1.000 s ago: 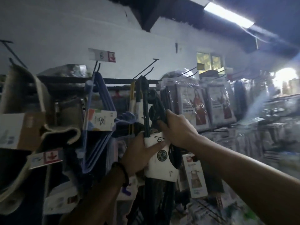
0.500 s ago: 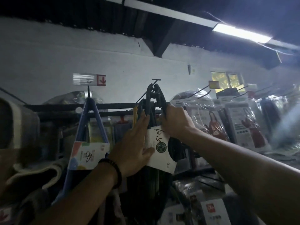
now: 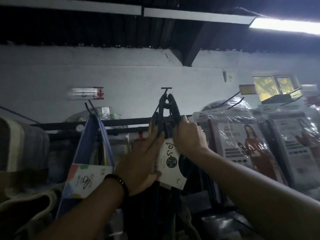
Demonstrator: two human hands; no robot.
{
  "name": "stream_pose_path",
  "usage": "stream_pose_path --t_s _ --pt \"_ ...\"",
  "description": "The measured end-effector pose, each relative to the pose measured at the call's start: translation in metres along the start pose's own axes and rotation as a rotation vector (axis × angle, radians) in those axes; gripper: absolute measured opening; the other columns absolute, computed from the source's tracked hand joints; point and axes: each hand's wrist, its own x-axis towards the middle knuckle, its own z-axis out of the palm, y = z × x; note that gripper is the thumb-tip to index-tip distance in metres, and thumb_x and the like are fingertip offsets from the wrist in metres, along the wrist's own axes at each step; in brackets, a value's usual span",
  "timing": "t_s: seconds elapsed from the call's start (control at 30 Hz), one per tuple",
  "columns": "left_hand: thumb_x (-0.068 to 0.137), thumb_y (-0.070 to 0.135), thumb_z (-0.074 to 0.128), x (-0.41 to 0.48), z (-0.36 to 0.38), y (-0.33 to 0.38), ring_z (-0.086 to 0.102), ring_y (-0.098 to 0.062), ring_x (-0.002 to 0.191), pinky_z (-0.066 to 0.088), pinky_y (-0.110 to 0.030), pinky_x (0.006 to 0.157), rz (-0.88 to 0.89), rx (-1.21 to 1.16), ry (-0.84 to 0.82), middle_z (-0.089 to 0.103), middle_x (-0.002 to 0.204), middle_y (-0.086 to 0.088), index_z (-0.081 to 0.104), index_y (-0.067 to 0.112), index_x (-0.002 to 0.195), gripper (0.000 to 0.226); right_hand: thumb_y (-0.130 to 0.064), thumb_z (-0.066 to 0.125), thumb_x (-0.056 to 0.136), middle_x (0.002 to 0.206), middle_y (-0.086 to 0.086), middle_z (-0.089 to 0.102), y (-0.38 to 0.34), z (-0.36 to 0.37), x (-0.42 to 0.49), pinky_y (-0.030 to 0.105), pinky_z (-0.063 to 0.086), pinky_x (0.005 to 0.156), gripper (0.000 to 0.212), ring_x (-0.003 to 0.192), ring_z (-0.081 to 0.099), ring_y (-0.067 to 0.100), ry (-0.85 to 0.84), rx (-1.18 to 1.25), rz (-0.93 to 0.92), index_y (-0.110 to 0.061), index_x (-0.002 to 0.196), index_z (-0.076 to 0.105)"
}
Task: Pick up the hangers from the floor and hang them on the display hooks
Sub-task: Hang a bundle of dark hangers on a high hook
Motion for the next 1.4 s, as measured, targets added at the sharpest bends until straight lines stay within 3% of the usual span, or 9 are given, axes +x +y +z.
stream_pose_path --t_s 0.2,0.33,0.6,0.7,0.93,1.1,1.27,1.33,1.4 --pt "0.08 0.042 0.088 0.017 -0.003 -0.005 0.009 -0.018 0.161 0.032 -0.043 0.127 -0.061 -0.044 -0.001 -0.035 0.167 0.02 -0.023 0.041 0.162 0.138 -0.021 0.045 0.104 0.093 0.015 0.068 -0.005 0.004 0.027 0.039 0.047 0.062 0.01 0.085 0.068 0.037 -0.04 -0.042 -0.022 -0.013 0.098 0.043" --pt "0.075 0.041 0.093 0.027 -0.005 -0.004 0.008 -0.022 0.162 0.019 -0.042 0.129 -0.107 -0.057 -0.088 -0.01 0.176 0.008 -0.004 0.035 0.167 0.133 -0.016 0.055 0.099 0.089 0.009 0.066 0.001 0.014 0.037 0.038 0.051 0.062 0.011 0.08 0.064 0.03 -0.197 -0.096 -0.026 -0.007 0.104 0.059" --pt "0.059 0.056 0.096 0.035 0.018 -0.016 0.031 -0.031 0.155 0.046 -0.054 0.115 -0.214 0.064 -0.275 -0.014 0.174 0.015 -0.02 0.047 0.16 0.155 -0.015 0.056 0.101 0.122 0.02 0.065 0.005 0.058 0.042 0.041 0.058 0.088 0.037 0.107 0.068 0.036 -0.467 0.015 0.043 0.003 0.133 0.048" --pt "0.07 0.056 0.09 0.029 0.026 -0.012 0.03 -0.031 0.154 0.04 -0.05 0.121 -0.26 0.138 -0.383 -0.011 0.175 0.008 -0.01 0.032 0.166 0.141 -0.019 0.052 0.105 0.136 0.026 0.057 0.009 0.07 0.041 0.047 0.053 0.102 0.044 0.119 0.062 0.04 -0.577 -0.001 0.012 0.006 0.141 0.044" --pt "0.088 0.064 0.067 0.028 0.004 0.013 0.029 -0.028 0.151 0.02 -0.064 0.12 -0.357 0.267 -0.393 0.028 0.168 0.001 0.028 0.024 0.159 0.09 -0.032 0.048 0.105 0.124 0.022 0.065 0.017 0.058 0.028 0.047 0.057 0.086 0.044 0.107 0.068 0.038 -0.534 -0.049 0.024 -0.005 0.139 0.038" --pt "0.093 0.066 0.06 0.0 -0.037 0.035 0.015 -0.029 0.158 0.016 -0.062 0.123 -0.34 0.249 -0.438 0.02 0.173 0.0 0.035 0.031 0.159 0.079 -0.034 0.057 0.098 0.139 0.022 0.049 -0.005 0.011 -0.007 0.05 0.051 0.098 0.054 0.13 0.049 0.04 -0.418 -0.279 -0.168 -0.01 0.143 0.039" --pt "0.093 0.069 0.051 -0.078 -0.103 0.044 0.062 -0.021 0.109 0.048 -0.044 0.09 -0.343 0.169 -0.272 0.065 0.113 0.007 0.068 0.034 0.107 0.04 -0.034 0.057 0.097 0.133 0.014 0.053 -0.072 -0.034 -0.065 0.049 0.052 0.099 0.043 0.129 0.048 0.037 -0.446 -0.145 -0.363 -0.014 0.134 0.052" --pt "0.096 0.063 0.056 -0.132 -0.131 0.046 0.061 -0.012 0.078 0.046 -0.032 0.062 -0.394 0.123 -0.312 0.062 0.086 0.009 0.063 0.031 0.086 0.035 -0.044 0.051 0.097 0.129 0.011 0.057 -0.109 -0.043 -0.102 0.048 0.05 0.099 0.041 0.128 0.047 0.037 -0.486 -0.102 -0.464 -0.016 0.129 0.053" --pt "0.097 0.063 0.056 -0.195 -0.155 0.049 0.059 -0.01 0.068 0.045 -0.03 0.055 -0.456 0.124 -0.389 0.062 0.077 0.009 0.062 0.029 0.084 0.037 -0.047 0.048 0.096 0.125 0.006 0.06 -0.15 -0.046 -0.148 0.048 0.047 0.1 0.042 0.125 0.046 0.033 -0.515 -0.047 -0.553 -0.02 0.128 0.052"
